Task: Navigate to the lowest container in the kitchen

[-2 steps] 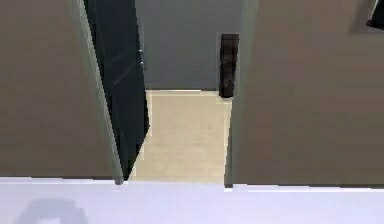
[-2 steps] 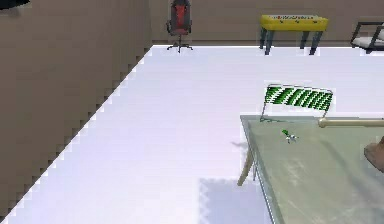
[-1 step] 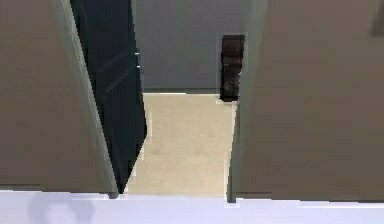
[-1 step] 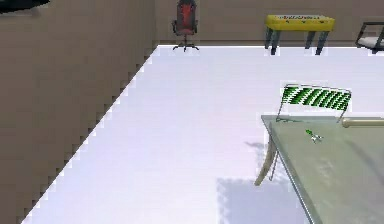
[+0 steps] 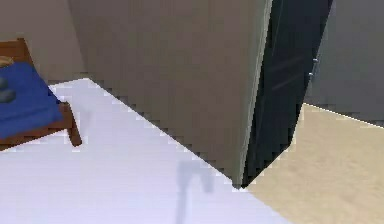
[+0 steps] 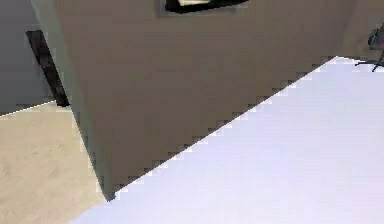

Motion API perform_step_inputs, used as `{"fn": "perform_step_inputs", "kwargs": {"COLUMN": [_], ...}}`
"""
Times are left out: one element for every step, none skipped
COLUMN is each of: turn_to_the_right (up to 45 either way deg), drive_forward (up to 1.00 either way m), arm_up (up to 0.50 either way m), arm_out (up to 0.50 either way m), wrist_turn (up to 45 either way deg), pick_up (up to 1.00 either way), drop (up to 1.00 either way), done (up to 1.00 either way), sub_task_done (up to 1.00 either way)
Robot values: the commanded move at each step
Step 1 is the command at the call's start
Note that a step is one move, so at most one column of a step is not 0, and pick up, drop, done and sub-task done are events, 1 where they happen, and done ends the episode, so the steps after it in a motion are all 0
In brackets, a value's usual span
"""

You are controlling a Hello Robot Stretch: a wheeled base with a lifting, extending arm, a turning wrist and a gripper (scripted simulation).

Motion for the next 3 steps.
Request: {"fn": "perform_step_inputs", "kwargs": {"turn_to_the_right": [-36.0,0.0,-33.0], "drive_forward": [0.0,0.65,0.0], "arm_up": [0.0,0.0,0.0], "arm_out": [0.0,0.0,0.0], "wrist_turn": [0.0,0.0,0.0], "pick_up": [0.0,0.0,0.0], "drop": [0.0,0.0,0.0], "done": [0.0,0.0,0.0], "sub_task_done": [0.0,0.0,0.0]}}
